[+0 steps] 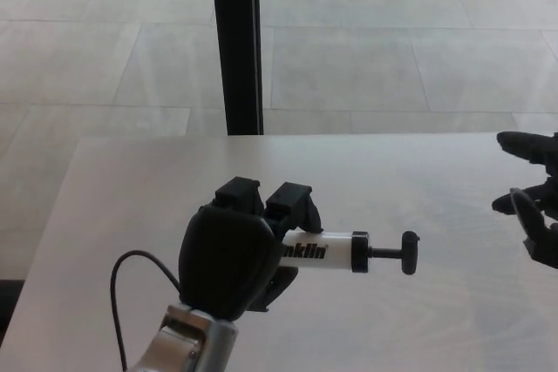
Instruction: The robot uses its left hand to lift the air pump kept on the middle of the desk and use the right hand to pull out the handle
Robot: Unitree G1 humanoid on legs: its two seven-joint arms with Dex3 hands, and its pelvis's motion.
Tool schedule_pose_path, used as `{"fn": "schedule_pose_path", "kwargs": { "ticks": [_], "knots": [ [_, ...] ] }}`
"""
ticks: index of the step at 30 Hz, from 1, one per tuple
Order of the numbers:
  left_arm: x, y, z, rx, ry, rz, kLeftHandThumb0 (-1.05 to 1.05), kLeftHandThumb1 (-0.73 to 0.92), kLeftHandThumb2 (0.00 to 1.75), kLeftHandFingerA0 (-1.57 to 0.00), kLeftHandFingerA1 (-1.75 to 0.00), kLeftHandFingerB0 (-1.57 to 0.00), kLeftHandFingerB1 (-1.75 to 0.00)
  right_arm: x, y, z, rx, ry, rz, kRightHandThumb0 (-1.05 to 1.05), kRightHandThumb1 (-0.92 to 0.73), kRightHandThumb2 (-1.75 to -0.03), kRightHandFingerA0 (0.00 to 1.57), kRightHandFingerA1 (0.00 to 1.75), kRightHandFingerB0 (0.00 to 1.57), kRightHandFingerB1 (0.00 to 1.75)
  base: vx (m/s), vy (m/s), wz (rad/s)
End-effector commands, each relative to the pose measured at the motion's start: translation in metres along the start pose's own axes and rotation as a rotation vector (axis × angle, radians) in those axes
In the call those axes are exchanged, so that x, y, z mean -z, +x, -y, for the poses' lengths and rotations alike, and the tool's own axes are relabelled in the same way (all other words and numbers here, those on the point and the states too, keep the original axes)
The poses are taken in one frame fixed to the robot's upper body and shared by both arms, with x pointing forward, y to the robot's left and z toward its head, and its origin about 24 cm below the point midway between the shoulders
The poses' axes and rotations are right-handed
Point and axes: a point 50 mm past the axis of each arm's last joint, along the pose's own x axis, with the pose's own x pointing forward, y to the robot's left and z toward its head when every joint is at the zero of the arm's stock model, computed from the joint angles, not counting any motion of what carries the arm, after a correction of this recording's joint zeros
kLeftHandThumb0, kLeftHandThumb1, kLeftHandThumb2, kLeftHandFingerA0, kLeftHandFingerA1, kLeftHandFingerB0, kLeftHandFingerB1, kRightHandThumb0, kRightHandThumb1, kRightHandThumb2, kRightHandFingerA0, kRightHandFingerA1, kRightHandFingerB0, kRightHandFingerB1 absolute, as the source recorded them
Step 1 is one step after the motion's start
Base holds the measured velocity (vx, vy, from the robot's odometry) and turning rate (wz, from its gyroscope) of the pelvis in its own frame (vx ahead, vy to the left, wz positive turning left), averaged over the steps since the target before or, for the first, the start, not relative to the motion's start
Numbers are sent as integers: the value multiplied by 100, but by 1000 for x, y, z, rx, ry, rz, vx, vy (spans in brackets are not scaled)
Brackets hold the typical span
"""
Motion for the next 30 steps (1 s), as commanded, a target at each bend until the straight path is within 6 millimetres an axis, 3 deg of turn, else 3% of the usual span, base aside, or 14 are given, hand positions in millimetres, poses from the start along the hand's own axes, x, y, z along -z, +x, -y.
{"fn": "schedule_pose_path", "kwargs": {
  "ticks": [1, 4, 5, 8, 9, 10, 12, 15, 30],
  "knots": [
    [7, 5, -3, -7, 4, -31, 7, 45, 116, -91, -175, -83, -158, -5, 2, -6, -60, -9, -24, -57, -71, -61, 45, 96, 38, 36, 0, 0, 0],
    [14, 5, 1, 12, 6, -81, 9, 47, 113, -88, -175, -82, -156, -11, 5, -12, -89, -28, 8, -55, -68, -61, 48, 86, 36, 35, 0, 0, 0],
    [16, 5, 2, 17, 1, -104, 8, 48, 112, -88, -175, -80, -160, -13, 6, -14, -97, -40, 12, -58, -54, -90, 50, 81, 27, 49, 0, 0, 0],
    [18, 6, 3, 31, -14, -134, 5, 49, 114, -87, -175, -81, -157, -13, 6, -17, -99, -65, 16, -58, -52, -89, 50, 82, 26, 48, 0, 0, 0],
    [18, 7, 4, 37, -27, -151, 5, 48, 116, -88, -175, -81, -158, -14, 5, -19, -96, -72, 14, -54, -66, -60, 43, 87, 33, 34, 0, 0, 0],
    [19, 8, 5, 35, -31, -165, 4, 52, 108, -87, -175, -78, -160, -15, 5, -20, -94, -77, 22, -56, -66, -60, 42, 87, 34, 34, 0, 0, 0],
    [22, 10, 4, 36, -47, -208, 6, 51, 111, -84, -175, -78, -157, -19, 5, -26, -97, -73, 50, -60, -68, -60, 34, 97, 34, 34, 0, 0, 0],
    [20, 16, 4, 14, -61, -243, 8, 52, 112, -87, -175, -81, -155, -22, 4, -29, -87, -116, 72, -63, -69, -61, 34, 95, 35, 35, 0, 0, 0],
    [-2, 42, -1, -24, -173, -279, 3, 53, 111, -94, -175, -79, -158, -30, 10, -44, 21, -75, 151, -60, -69, -61, 43, 99, 48, 38, 0, 0, 0]
  ]
}}
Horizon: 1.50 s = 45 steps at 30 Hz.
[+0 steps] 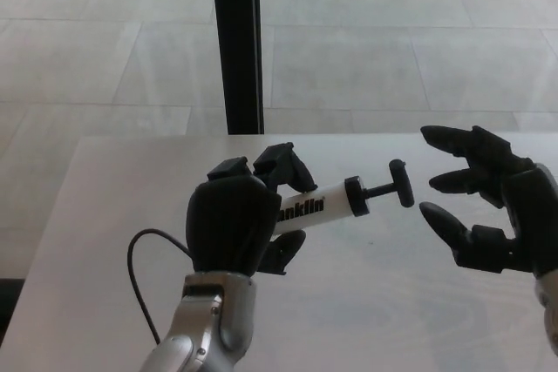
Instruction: The robot uses its left hand to lift the air pump kept on the middle of the desk and use the right hand to pull out the handle
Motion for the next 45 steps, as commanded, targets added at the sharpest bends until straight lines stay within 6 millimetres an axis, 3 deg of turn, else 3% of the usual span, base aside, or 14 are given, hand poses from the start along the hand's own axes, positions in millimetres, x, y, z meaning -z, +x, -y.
{"fn": "schedule_pose_path", "kwargs": {
  "ticks": [1, 11, 12, 13, 15, 16, 17, 18, 21, 22, 23, 31, 37, 45],
  "knots": [
    [-7, 8, -3, -2, -6, -12, 1, 53, 110, -92, -175, -77, -157, -5, 5, 2, 60, -23, 44, -59, -69, -61, 44, 100, 49, 39, 0, 0, 0],
    [-6, -1, 4, 47, 34, 34, -1, 49, 114, -90, -175, -77, -162, -8, 14, 6, 88, -27, 58, -49, -67, -61, 57, 98, 54, 41, 0, 0, 0],
    [-7, -3, 6, 51, 38, 38, -1, 50, 113, -89, -175, -75, -168, -9, 16, 7, 84, -29, 71, -47, -65, -60, 66, 99, 53, 42, 0, 0, 0],
    [-6, -4, 7, 53, 45, 46, -1, 52, 111, -90, -175, -75, -167, -10, 17, 8, 81, -26, 73, -45, -53, -95, 75, 94, 46, 59, 0, 0, 0],
    [-6, -5, 7, 54, 48, 52, -2, 51, 114, -91, -175, -74, -169, -10, 18, 9, 77, -16, 72, -44, -54, -94, 75, 95, 46, 59, 0, 0, 0],
    [-6, -5, 7, 55, 53, 59, -2, 52, 110, -88, -175, -73, -168, -11, 18, 9, 77, -28, 72, -38, -70, -60, 70, 103, 56, 44, 0, 0, 0],
    [-4, -6, 7, 52, 74, 79, -3, 53, 108, -88, -175, -73, -166, -11, 19, 10, 78, -51, 71, -40, -56, -95, 76, 92, 49, 60, 0, 0, 0],
    [-4, -6, 7, 50, 89, 82, -4, 52, 109, -87, -175, -73, -165, -11, 20, 11, 78, -58, 69, -39, -71, -60, 74, 92, 56, 43, 0, 0, 0],
    [-3, -7, 8, 56, 84, 75, -4, 54, 107, -88, -175, -74, -163, -11, 20, 12, 81, -66, 62, -37, -73, -61, 75, 95, 57, 43, 0, 0, 0],
    [-3, -6, 8, 59, 90, 73, -3, 53, 108, -87, -175, -73, -164, -11, 21, 13, 74, -93, 60, -36, -57, -97, 77, 90, 49, 61, 0, 0, 0],
    [-3, -6, 7, 54, 95, 79, -3, 53, 109, -87, -175, -73, -165, -10, 20, 13, 55, -117, 53, -33, -72, -60, 76, 101, 57, 41, 0, 0, 0],
    [-6, 4, 1, 31, 57, 67, -4, 55, 109, -90, -175, -74, -165, -7, 15, 9, -21, -140, 13, -33, -68, -59, 69, 114, 56, 41, 0, 0, 0],
    [-7, 10, -5, 5, 40, 61, -5, 51, 112, -85, -175, -76, -161, -4, 14, 4, -57, -178, -9, -40, -66, -59, 65, 100, 54, 39, 0, 0, 0],
    [-11, 16, -9, -16, 29, 47, -8, 52, 108, -84, -174, -75, -159, -6, 16, 0, -47, -206, -20, -39, -68, -59, 63, 104, 57, 39, 0, 0, 0]
  ]
}}
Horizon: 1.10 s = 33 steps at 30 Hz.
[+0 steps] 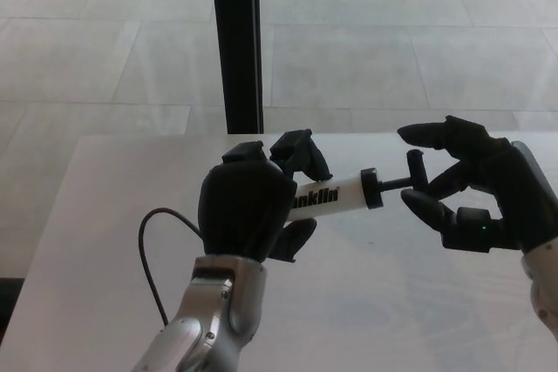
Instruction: The robot uses its left hand to lift the air pump kept on the middle of the desk and use the right hand to pull out the handle
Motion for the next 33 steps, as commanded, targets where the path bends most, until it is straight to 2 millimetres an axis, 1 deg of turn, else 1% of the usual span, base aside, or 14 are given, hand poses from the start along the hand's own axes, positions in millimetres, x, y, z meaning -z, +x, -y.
{"fn": "schedule_pose_path", "kwargs": {
  "ticks": [1, 2, 3, 4, 5, 6, 9, 10, 11, 12, 14, 20, 29, 33],
  "knots": [
    [-2, 6, -5, -27, -12, -15, -8, 52, 109, -85, -175, -76, -157, 4, 0, 2, 13, -43, -33, -41, -51, -94, 73, 96, 47, 59, 0, 0, 0],
    [-2, 7, -5, -26, -16, -19, -9, 53, 109, -87, -175, -75, -157, 4, 0, 2, 17, -43, -39, -37, -70, -60, 68, 118, 58, 40, 0, 0, 0],
    [-3, 7, -5, -26, -20, -25, -9, 53, 109, -87, -175, -75, -157, 4, 0, 1, 20, -42, -46, -37, -70, -60, 68, 118, 58, 40, 0, 0, 0],
    [-3, 7, -6, -29, -22, -23, -9, 52, 109, -87, -175, -77, -154, 4, 0, 1, 25, -37, -44, -35, -69, -62, 70, 124, 57, 42, 0, 0, 0],
    [-3, 6, -5, -33, -20, -16, -9, 54, 105, -87, -173, -78, -151, 4, 0, 2, 30, -38, -45, -33, -71, -62, 74, 120, 59, 42, 0, 0, 0],
    [-3, 5, -4, -26, -29, -14, -9, 52, 109, -86, -175, -77, -154, 3, 0, 2, 50, -19, -35, -29, -75, -62, 83, 109, 61, 44, 0, 0, 0],
    [-4, 4, -3, -14, -35, -21, -10, 50, 114, -88, -175, -76, -155, 3, 1, 2, 59, -18, -37, -29, -77, -62, 86, 113, 63, 45, 0, 0, 0],
    [-4, 3, -2, -7, -40, -28, -11, 51, 112, -90, -175, -75, -158, 3, 1, 2, 72, 0, -35, -25, -78, -64, 93, 124, 66, 49, 0, 0, 0],
    [-5, 3, -2, -7, -40, -27, -11, 51, 112, -90, -175, -75, -158, 2, 1, 2, 75, 2, -33, -25, -78, -64, 93, 124, 66, 49, 0, 0, 0],
    [-5, 2, -1, -9, -44, -24, -10, 52, 110, -90, -175, -76, -158, 2, 1, 2, 84, -12, -30, -26, -82, -65, 99, 135, 70, 54, 0, 0, 0],
    [-5, 2, 0, -14, -29, -8, -9, 51, 110, -90, -175, -76, -159, 3, 1, 2, 94, -16, -25, -24, -84, -67, 104, 140, 73, 59, 0, 0, 0],
    [-7, 1, 1, -20, -32, 7, -9, 52, 107, -88, -175, -79, -155, 5, 2, 3, 136, -111, -32, -17, -75, -74, 100, 148, 85, 77, 0, 0, 0],
    [-12, 3, 1, -30, -11, 50, -9, 51, 108, -85, -172, -79, -157, 8, 1, 3, 109, -177, -72, -18, -72, -72, 105, 141, 88, 66, 0, 0, 0],
    [-13, 4, -1, -31, 17, 66, -9, 52, 104, -85, -171, -79, -155, 8, 1, 3, 97, -188, -76, -17, -70, -74, 107, 141, 90, 66, 0, 0, 0]
  ]
}}
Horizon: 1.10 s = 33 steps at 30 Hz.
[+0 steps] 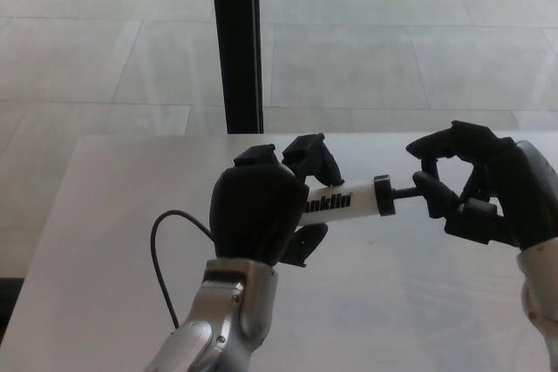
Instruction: The robot uses its left hand to lift the air pump kept on the middle of the desk and use the right hand to pull out the handle
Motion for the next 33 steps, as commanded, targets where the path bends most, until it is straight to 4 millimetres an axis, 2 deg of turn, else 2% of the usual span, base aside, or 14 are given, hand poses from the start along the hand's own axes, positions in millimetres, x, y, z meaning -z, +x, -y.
{"fn": "schedule_pose_path", "kwargs": {
  "ticks": [1, 9, 10, 13, 14, 17, 21, 22, 25, 26, 30, 31, 32, 33],
  "knots": [
    [-5, 7, -8, -54, 19, 52, -9, 51, 104, -86, -171, -80, -155, 4, 1, 2, -27, -67, -30, -18, -70, -74, 107, 141, 90, 64, 0, 0, 0],
    [-12, 11, -13, -85, 12, 97, -11, 54, 100, -83, -175, -73, -164, 7, 1, 0, -62, -110, -51, -24, -66, -79, 109, 148, 94, 64, 0, 0, 0],
    [-13, 13, -15, -99, 16, 105, -14, 48, 106, -115, -135, -104, -127, 7, 1, -1, -61, -110, -49, -23, -62, -85, 109, 148, 96, 65, 0, 0, 0],
    [-13, 14, -16, -100, 18, 107, -11, 47, 107, -114, -134, -104, -127, 8, 2, -1, -57, -108, -49, -24, -60, -89, 110, 148, 96, 71, 0, 0, 0],
    [-14, 15, -17, -105, 21, 112, -7, 50, 102, -84, -175, -77, -161, 8, 1, -1, -59, -108, -52, -24, -60, -90, 107, 148, 96, 77, 0, 0, 0],
    [-15, 16, -17, -114, 19, 120, -8, 51, 101, -85, -174, -78, -160, 8, 1, -2, -60, -107, -59, -24, -59, -93, 106, 147, 97, 81, 0, 0, 0],
    [-16, 16, -17, -116, 34, 125, -10, 51, 103, -85, -173, -79, -158, 8, 1, -3, -60, -98, -65, -20, -51, -107, 103, 152, 97, 108, 0, 0, 0],
    [-16, 16, -16, -116, 14, 122, -10, 50, 107, -82, -174, -77, -160, 8, 1, -4, -57, -95, -67, -18, -48, -112, 103, 152, 97, 121, 0, 0, 0],
    [-17, 15, -15, -118, 4, 120, -10, 48, 108, -85, -171, -79, -157, 8, 2, -6, -47, -88, -66, -22, -48, -115, 104, 151, 97, 128, 0, 0, 0],
    [-18, 14, -14, -114, -4, 114, -10, 49, 107, -85, -173, -77, -160, 7, 2, -7, -48, -82, -73, -19, -48, -116, 101, 153, 91, 134, 0, 0, 0],
    [-17, 9, -12, -127, -8, 111, -8, 48, 107, -85, -173, -78, -161, 4, 3, -8, -48, -77, -66, -21, -50, -112, 100, 154, 89, 135, 0, 0, 0],
    [-17, 9, -11, -128, -4, 111, -8, 48, 109, -86, -173, -81, -160, 4, 3, -8, -41, -72, -64, -24, -48, -112, 121, 132, 99, 116, 0, 0, 0],
    [-16, 7, -9, -127, 10, 109, -8, 49, 108, -86, -172, -81, -157, 3, 5, -8, -22, -75, -54, -30, -50, -110, 122, 134, 99, 118, 0, 0, 0],
    [-16, 6, -8, -123, 20, 109, -9, 49, 108, -87, -171, -83, -154, 2, 5, -8, -14, -82, -50, -25, -52, -107, 98, 166, 84, 148, 0, 0, 0]
  ]
}}
